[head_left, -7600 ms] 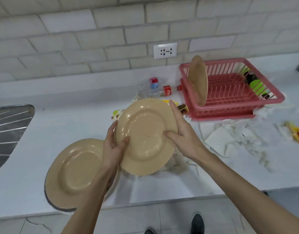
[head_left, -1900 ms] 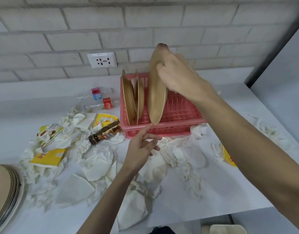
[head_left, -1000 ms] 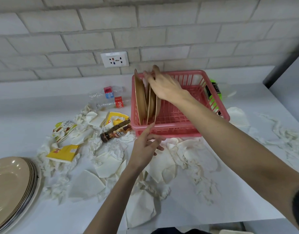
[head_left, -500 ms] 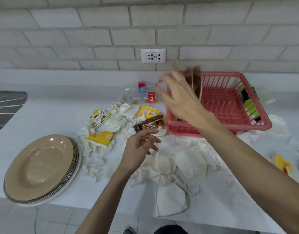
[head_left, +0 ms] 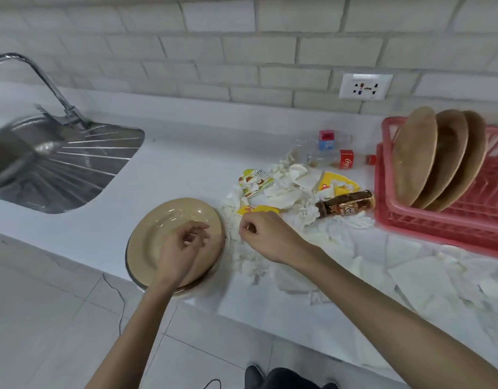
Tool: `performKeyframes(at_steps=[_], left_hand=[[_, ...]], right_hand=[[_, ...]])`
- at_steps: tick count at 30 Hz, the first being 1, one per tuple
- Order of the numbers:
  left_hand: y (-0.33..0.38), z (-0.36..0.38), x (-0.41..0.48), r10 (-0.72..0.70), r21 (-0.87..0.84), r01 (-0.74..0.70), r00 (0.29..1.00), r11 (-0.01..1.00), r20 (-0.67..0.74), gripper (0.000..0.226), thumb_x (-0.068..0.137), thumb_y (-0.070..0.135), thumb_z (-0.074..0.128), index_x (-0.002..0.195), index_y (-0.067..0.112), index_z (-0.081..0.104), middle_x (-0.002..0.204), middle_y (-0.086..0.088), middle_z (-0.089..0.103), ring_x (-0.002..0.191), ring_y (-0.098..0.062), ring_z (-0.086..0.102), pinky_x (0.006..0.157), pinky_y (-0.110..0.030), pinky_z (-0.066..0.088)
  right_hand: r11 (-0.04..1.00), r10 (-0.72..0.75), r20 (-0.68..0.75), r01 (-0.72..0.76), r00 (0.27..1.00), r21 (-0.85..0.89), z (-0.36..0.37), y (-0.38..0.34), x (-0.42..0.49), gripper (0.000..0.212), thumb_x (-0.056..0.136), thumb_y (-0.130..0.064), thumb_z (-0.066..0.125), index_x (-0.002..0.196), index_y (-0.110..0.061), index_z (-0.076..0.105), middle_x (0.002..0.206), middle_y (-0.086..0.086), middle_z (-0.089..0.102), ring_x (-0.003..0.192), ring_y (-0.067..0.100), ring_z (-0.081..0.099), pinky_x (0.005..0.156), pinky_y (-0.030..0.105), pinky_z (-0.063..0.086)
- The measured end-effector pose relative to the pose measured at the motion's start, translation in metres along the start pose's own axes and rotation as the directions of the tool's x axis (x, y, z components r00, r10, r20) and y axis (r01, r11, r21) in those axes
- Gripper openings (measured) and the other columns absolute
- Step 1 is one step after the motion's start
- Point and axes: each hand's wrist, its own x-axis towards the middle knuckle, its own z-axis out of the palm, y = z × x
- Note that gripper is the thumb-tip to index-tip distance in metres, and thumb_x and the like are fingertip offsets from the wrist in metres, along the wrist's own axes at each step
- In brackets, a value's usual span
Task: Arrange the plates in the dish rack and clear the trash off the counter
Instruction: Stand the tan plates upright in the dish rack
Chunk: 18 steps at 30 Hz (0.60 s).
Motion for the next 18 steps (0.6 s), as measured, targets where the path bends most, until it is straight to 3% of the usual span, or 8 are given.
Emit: performKeyframes(at_steps=[3,6,8,11,14,18], left_hand=[[-0.03,-0.041,0.019,0.046,0.201,-0.029,0.996,0.979,-0.081,0.019,0.09,0.009,0.064,0.098,0.025,0.071,0.094,0.013,0.072,0.087,-0.009,0.065,0.079,-0.033,0.052],[-0.063,-0.074,0.039,0.096,0.451,-0.041,0.99,0.891,-0.1,0.026,0.087,0.017,0.069,0.113,0.02,0.067,0.116,0.003,0.066,0.108,-0.025,0.057,0.087,-0.037,0.045],[-0.081,-0.088,0.051,0.054,0.562,0.019,0.992,0.827,-0.114,0.04,0.086,0.025,0.072,0.124,0.019,0.062,0.13,-0.004,0.058,0.118,-0.032,0.05,0.093,-0.046,0.043],[-0.102,-0.1,0.061,-0.059,0.535,0.111,0.992,0.838,-0.115,0.06,0.083,0.037,0.075,0.136,0.017,0.054,0.142,-0.005,0.048,0.128,-0.032,0.044,0.102,-0.052,0.038],[-0.11,-0.105,0.067,-0.068,0.388,0.105,0.992,0.916,-0.108,0.06,0.076,0.049,0.071,0.127,0.018,0.062,0.138,-0.001,0.051,0.127,-0.026,0.045,0.105,-0.047,0.04],[-0.106,-0.105,0.072,0.022,0.246,0.015,0.989,0.969,-0.146,0.043,0.082,0.026,0.079,0.123,0.019,0.065,0.134,0.004,0.054,0.125,-0.019,0.047,0.101,-0.035,0.041]], right_hand=[[0.998,0.065,0.053,-0.066,0.997,0.019,0.026,-0.009,0.012,0.015,0.093,-0.026,0.051,0.1,-0.017,0.061,0.088,0.002,0.067,0.08,0.021,0.061,0.071,0.037,0.052],[0.994,0.092,0.075,-0.095,0.993,0.044,0.045,-0.014,0.017,0.023,0.092,-0.026,0.053,0.113,-0.016,0.056,0.096,0.003,0.065,0.085,0.022,0.059,0.075,0.038,0.051],[0.992,0.12,0.072,-0.123,0.99,0.039,0.055,-0.015,0.021,0.027,0.092,-0.025,0.053,0.118,-0.017,0.051,0.098,0.002,0.061,0.088,0.022,0.058,0.077,0.038,0.051],[0.986,0.165,0.063,-0.165,0.984,-0.009,0.066,-0.015,0.029,0.039,0.09,-0.028,0.053,0.127,-0.02,0.044,0.107,0.004,0.058,0.098,0.024,0.057,0.086,0.041,0.049],[0.981,0.191,0.053,-0.189,0.98,-0.044,0.074,-0.015,0.036,0.05,0.09,-0.03,0.053,0.137,-0.019,0.039,0.121,0.007,0.054,0.112,0.026,0.053,0.092,0.04,0.045],[0.976,0.214,0.05,-0.211,0.976,-0.056,0.083,-0.016,0.038,0.046,0.091,-0.03,0.051,0.135,-0.018,0.043,0.117,0.005,0.049,0.111,0.025,0.051,0.094,0.041,0.044]])
